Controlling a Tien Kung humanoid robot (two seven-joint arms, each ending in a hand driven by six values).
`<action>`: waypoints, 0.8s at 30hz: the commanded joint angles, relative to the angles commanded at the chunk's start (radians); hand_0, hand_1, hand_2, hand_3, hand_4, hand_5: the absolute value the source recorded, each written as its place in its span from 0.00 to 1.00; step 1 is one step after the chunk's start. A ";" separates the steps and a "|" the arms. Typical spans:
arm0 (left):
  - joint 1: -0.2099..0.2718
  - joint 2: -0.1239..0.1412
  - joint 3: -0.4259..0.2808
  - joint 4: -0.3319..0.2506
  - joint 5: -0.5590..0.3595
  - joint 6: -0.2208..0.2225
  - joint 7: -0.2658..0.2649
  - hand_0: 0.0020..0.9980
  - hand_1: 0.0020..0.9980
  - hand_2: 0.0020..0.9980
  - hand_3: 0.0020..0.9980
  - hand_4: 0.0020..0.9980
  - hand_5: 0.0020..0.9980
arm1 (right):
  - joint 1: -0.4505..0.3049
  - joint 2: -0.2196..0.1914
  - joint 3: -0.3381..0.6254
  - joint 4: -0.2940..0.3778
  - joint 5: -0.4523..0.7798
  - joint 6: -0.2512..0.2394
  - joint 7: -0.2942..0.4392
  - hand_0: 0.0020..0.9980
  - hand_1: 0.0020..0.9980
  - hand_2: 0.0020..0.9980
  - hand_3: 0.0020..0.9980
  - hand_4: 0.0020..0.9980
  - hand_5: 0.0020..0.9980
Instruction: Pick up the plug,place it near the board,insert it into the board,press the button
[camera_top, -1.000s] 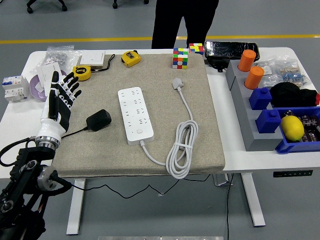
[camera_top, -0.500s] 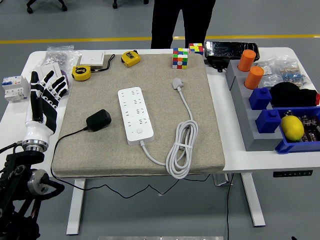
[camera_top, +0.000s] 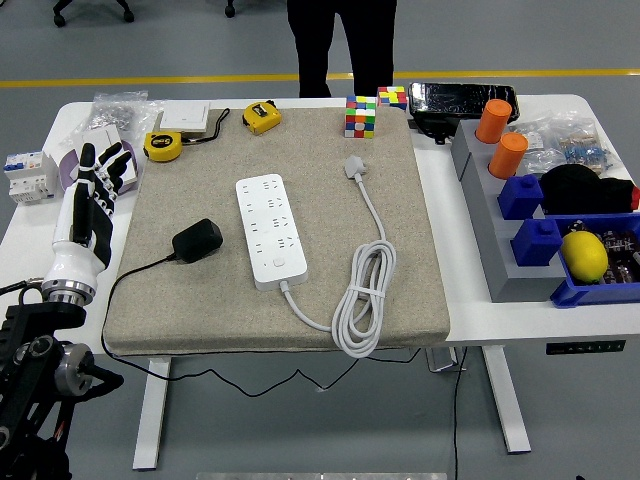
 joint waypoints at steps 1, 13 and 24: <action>0.000 0.000 -0.001 0.000 0.000 0.001 0.001 0.99 0.95 0.87 0.87 1.00 1.00 | 0.000 0.000 -0.001 0.000 0.000 0.000 0.000 0.86 0.76 0.75 0.79 1.00 1.00; -0.001 0.000 0.007 -0.003 0.019 0.009 0.012 0.99 0.94 0.87 0.86 1.00 1.00 | 0.007 0.010 0.011 0.000 -0.009 0.000 -0.005 0.86 0.76 0.74 0.79 1.00 1.00; -0.008 0.000 -0.001 -0.001 0.031 0.009 0.014 0.98 0.94 0.86 0.86 1.00 1.00 | 0.008 0.007 0.003 0.000 -0.017 0.004 -0.011 0.86 0.76 0.74 0.79 1.00 1.00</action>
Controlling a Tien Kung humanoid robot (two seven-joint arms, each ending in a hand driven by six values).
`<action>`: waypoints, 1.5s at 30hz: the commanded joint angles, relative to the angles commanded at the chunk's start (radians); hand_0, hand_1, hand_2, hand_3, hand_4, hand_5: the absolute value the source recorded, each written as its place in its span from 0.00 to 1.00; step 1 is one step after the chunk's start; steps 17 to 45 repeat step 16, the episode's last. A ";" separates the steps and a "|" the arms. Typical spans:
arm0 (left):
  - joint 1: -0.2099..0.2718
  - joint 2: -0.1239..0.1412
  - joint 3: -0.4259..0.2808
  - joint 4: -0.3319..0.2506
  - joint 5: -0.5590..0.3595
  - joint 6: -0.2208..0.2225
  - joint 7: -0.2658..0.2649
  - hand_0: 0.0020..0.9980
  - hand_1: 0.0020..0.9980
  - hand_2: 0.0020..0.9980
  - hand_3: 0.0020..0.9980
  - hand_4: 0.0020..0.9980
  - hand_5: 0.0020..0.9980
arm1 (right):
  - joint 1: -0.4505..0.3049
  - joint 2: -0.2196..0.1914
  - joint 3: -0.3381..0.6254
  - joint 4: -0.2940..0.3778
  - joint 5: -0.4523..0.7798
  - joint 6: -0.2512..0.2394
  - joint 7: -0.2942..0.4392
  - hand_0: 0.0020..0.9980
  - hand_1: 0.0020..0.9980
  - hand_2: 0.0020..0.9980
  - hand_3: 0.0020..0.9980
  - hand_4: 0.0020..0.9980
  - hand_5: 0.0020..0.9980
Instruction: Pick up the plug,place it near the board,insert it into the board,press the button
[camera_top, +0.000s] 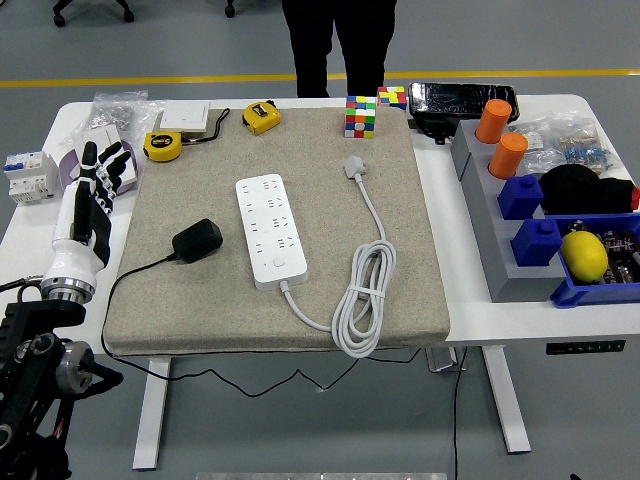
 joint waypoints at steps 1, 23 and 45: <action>-0.001 0.000 -0.002 -0.001 -0.002 -0.001 -0.001 0.98 0.93 0.86 0.85 1.00 0.99 | 0.000 0.000 -0.001 0.000 0.000 0.000 0.000 0.86 0.76 0.74 0.78 1.00 1.00; 0.006 0.002 0.005 -0.001 0.008 -0.003 -0.002 0.95 0.91 0.82 0.87 1.00 0.94 | -0.004 -0.002 -0.002 0.000 -0.007 0.002 -0.001 0.86 0.76 0.74 0.78 1.00 1.00; 0.006 0.002 0.005 -0.001 0.008 -0.003 -0.002 0.95 0.91 0.82 0.87 1.00 0.94 | -0.004 -0.002 -0.002 0.000 -0.007 0.002 -0.001 0.86 0.76 0.74 0.78 1.00 1.00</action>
